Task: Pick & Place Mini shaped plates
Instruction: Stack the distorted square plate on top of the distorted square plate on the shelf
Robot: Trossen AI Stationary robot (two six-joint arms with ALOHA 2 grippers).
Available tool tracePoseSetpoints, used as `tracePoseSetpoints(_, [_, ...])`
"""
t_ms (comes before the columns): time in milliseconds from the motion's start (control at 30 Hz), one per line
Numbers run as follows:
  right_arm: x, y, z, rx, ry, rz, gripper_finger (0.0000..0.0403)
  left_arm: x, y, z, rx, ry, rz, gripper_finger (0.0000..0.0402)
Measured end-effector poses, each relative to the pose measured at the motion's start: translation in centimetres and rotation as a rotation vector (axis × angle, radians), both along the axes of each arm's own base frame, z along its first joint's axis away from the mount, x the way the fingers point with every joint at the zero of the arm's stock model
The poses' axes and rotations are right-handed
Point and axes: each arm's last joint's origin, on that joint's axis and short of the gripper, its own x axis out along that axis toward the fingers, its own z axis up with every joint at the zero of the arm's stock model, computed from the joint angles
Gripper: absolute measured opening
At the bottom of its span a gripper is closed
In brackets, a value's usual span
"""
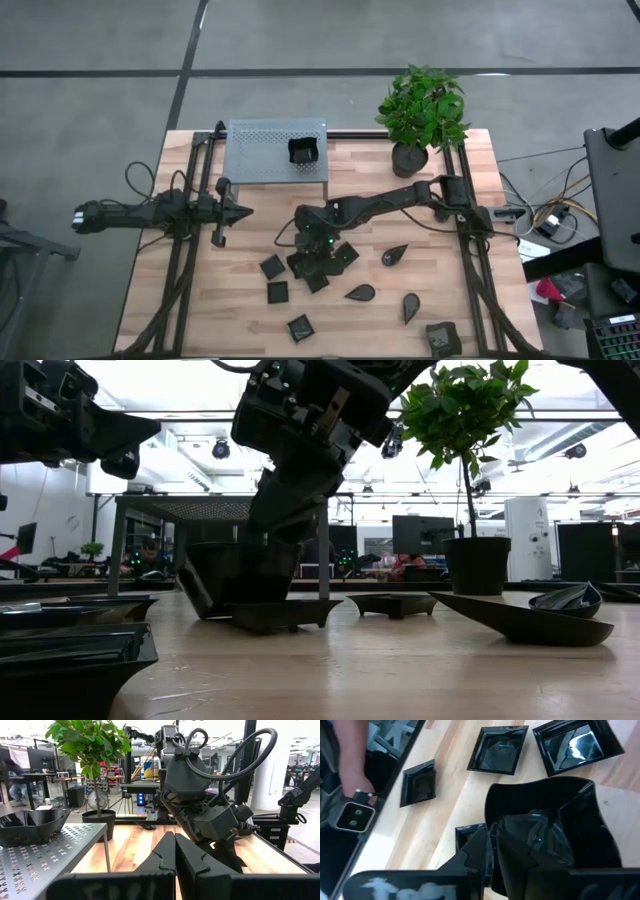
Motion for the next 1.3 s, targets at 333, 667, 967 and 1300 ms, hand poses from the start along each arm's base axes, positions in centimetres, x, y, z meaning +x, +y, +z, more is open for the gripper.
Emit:
tracePoseSetpoints(333, [-0.1, 1.1, -0.3, -0.041, -0.021, 0.023, 0.0062, 0.0, 0.0, 0.0, 0.0, 0.0, 0.0, 0.0])
tracePoseSetpoints(667, [-0.2, 1.3, -0.3, -0.064, -0.027, 0.023, 0.0072, 0.0, 0.0, 0.0, 0.0, 0.0, 0.0, 0.0])
tracePoseSetpoints(967, [-0.1, 1.4, -0.4, -0.09, -0.029, 0.01, 0.0064, 0.0, 0.0, 0.0, 0.0, 0.0, 0.0, 0.0])
tracePoseSetpoints(1300, [-0.2, 1.5, -0.6, -0.102, -0.028, 0.008, 0.0059, 0.0, 0.0, 0.0, 0.0, 0.0, 0.0, 0.0])
